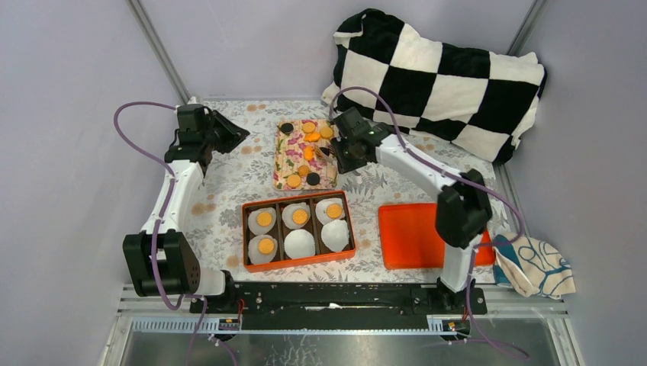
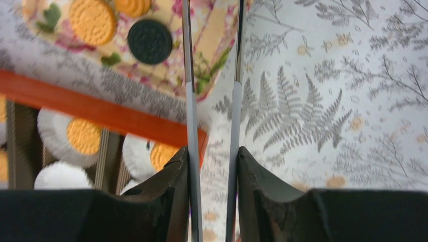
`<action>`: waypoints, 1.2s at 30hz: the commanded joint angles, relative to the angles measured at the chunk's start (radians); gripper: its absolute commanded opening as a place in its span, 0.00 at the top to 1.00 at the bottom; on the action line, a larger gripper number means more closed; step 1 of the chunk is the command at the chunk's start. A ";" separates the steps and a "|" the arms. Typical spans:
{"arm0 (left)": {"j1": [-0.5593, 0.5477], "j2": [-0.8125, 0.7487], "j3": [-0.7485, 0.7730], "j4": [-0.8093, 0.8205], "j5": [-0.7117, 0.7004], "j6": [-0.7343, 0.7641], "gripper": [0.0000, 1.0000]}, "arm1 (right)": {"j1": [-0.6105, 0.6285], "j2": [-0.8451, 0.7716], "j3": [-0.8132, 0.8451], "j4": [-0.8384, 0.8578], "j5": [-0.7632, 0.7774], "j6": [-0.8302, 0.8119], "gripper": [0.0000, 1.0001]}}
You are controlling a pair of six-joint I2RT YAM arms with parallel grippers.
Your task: Pack the cookies
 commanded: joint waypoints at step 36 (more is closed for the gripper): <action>-0.055 -0.027 -0.007 0.021 -0.011 0.017 0.67 | 0.535 -0.528 -0.342 -0.205 -0.062 0.103 0.51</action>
